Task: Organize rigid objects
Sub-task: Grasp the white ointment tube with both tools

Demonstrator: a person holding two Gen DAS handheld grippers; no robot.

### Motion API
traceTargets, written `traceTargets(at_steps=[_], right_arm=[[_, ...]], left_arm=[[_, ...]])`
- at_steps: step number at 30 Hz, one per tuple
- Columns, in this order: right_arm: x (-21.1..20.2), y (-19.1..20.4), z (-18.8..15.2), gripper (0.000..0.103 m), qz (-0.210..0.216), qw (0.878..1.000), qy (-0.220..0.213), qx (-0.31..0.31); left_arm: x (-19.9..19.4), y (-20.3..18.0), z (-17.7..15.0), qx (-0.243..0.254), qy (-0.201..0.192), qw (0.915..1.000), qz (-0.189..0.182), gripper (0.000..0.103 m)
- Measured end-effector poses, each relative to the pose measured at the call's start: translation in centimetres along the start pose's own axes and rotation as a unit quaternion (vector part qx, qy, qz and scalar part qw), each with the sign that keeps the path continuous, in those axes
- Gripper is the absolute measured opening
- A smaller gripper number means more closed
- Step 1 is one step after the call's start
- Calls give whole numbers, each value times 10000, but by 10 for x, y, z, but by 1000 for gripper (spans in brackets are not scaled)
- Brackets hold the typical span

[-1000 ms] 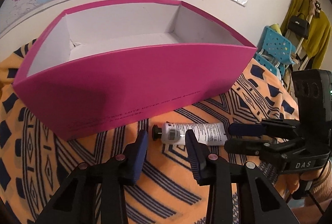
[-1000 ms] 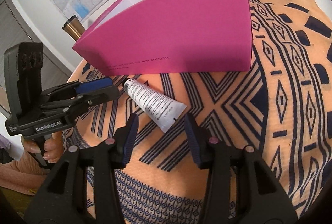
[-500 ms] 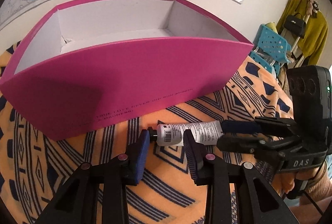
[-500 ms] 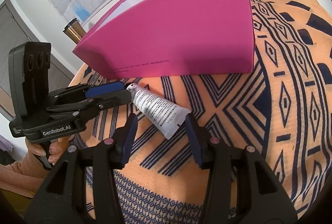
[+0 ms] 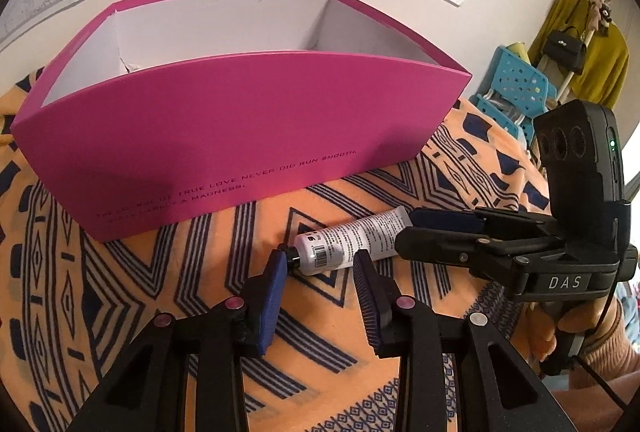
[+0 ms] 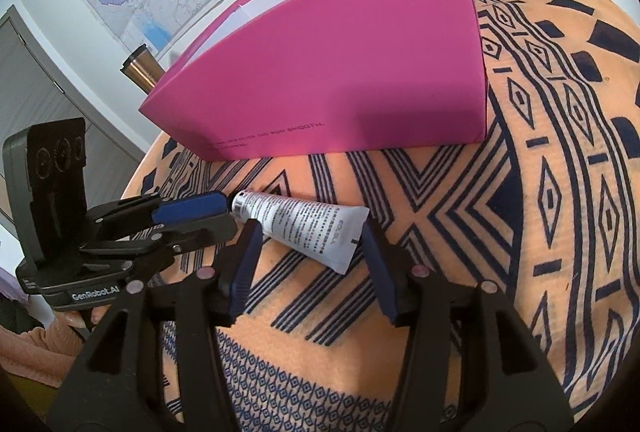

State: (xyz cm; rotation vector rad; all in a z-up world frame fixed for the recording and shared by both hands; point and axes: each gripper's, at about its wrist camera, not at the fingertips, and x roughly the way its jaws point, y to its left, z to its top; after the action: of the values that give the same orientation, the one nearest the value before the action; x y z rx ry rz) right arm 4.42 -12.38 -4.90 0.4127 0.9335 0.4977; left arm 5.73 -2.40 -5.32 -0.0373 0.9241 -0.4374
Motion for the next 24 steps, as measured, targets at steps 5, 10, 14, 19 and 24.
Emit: traceTargets(at_steps=[5,10,14,19,24], right_arm=[[1,2,2,55,-14,10000,2,-1],[2,1,2,56,-4,10000,9,-8],[2,2,2,57,-6,10000,12,-26],[3,3,1,57,14,10000,12,-23],[4,3,1,57,-21,10000,17,-92]], left_arm=[[-2,-3,-2,-6,-5,10000,45,34],[-2,-3,-2,-18,-9,10000,61,34],[-2,-3,-2,-30,-1,10000,61,34],[-2,-2,-2,-86,-4,9999,52,34],[-4,-5,-1,-53,-72,9999,123,34]])
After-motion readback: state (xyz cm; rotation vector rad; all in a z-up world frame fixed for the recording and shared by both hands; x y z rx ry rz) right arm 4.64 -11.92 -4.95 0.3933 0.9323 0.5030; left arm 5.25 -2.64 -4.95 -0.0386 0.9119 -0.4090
